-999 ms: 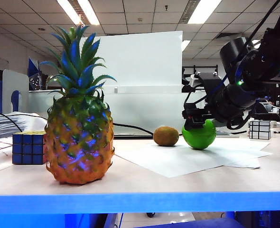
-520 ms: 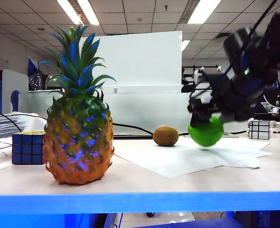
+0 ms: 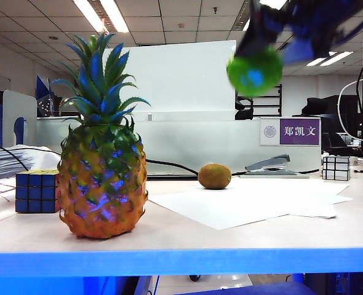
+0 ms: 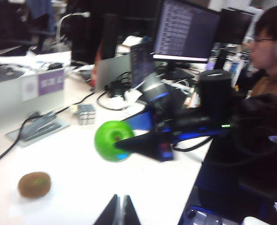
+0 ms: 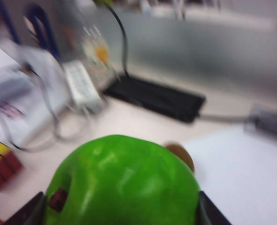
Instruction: Arrange all the fruits from large to small from left to right in a row.
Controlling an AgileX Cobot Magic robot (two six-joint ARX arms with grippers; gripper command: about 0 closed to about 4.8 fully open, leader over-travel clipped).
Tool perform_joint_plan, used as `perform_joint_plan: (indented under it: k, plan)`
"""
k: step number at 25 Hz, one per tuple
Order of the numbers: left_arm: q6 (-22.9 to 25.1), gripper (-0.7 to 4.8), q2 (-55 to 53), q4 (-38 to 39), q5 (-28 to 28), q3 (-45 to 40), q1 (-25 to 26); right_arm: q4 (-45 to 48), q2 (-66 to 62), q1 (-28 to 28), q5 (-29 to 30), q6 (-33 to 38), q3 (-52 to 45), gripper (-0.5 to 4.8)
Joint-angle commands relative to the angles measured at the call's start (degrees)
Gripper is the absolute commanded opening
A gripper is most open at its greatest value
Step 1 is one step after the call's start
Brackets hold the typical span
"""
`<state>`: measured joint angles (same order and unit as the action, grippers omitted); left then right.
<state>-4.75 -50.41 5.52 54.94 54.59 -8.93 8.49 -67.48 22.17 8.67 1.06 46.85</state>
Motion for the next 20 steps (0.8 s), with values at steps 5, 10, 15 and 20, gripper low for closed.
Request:
perform_joint_plan:
  k: [5, 10, 15, 20]
  plan:
    - [-0.17, 0.22, 0.00, -1.01, 0.61, 0.31, 0.00, 0.63, 23.10, 2.21, 0.00, 4.94, -12.17, -0.06]
    - [-0.17, 0.22, 0.00, -1.57, 0.42, 0.31, -0.46, -7.56, 33.99, 7.13, 0.68, 4.92, -17.84, -0.06]
    - [-0.17, 0.22, 0.00, -1.60, -0.02, 0.31, -2.80, -6.54, 30.32, 15.58, -6.14, 4.15, -24.85, -0.06]
    - [-0.17, 0.22, 0.02, -1.33, -1.14, 0.31, -3.98, 6.78, 16.96, 17.51, -7.04, 2.97, -27.76, -0.06]
